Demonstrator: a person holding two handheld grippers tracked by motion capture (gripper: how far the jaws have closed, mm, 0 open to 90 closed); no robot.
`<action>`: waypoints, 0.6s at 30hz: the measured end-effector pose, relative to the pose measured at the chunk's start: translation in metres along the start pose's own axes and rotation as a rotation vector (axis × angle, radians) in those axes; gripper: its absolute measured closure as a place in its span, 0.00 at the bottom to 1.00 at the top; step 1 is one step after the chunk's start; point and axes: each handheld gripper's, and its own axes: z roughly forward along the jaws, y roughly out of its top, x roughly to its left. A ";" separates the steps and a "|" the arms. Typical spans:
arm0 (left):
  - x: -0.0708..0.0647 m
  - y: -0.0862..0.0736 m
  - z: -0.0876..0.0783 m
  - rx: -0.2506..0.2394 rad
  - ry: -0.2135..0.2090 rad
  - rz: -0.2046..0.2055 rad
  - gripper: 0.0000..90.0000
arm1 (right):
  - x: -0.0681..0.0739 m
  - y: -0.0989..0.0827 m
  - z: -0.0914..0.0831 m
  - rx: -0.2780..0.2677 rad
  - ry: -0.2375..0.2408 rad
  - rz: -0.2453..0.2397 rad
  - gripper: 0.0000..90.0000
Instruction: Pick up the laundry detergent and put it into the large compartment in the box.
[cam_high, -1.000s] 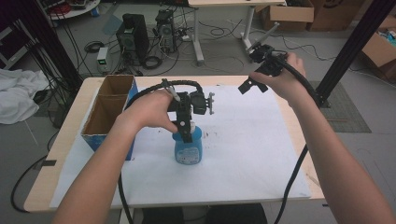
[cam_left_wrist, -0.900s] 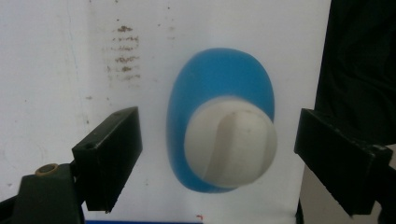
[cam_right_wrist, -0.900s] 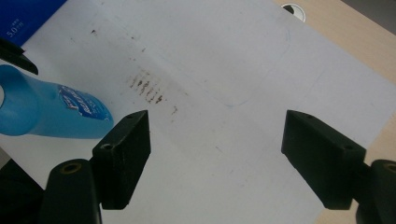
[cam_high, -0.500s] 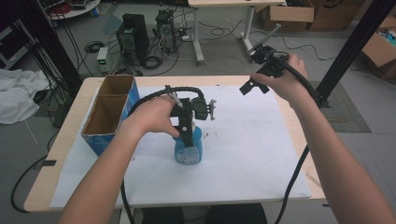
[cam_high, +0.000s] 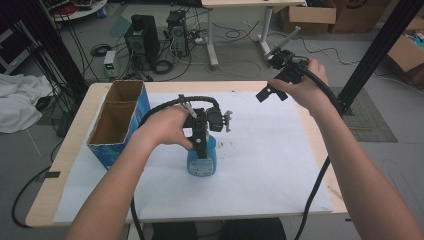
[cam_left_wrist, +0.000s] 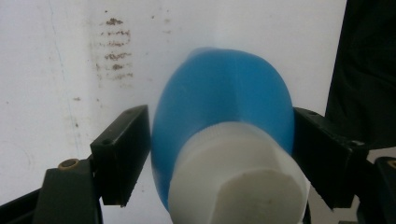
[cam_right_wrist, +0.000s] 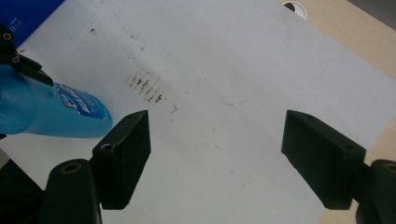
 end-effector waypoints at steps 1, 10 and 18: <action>0.000 0.000 0.000 0.002 0.004 0.003 0.28 | 0.000 0.000 0.000 0.000 0.001 0.000 0.27; 0.000 0.001 0.001 0.013 0.012 0.002 0.31 | 0.000 -0.001 0.002 0.000 0.005 0.002 0.26; -0.001 0.001 0.001 0.014 0.022 0.002 0.34 | -0.001 -0.002 0.003 0.004 0.006 0.004 0.27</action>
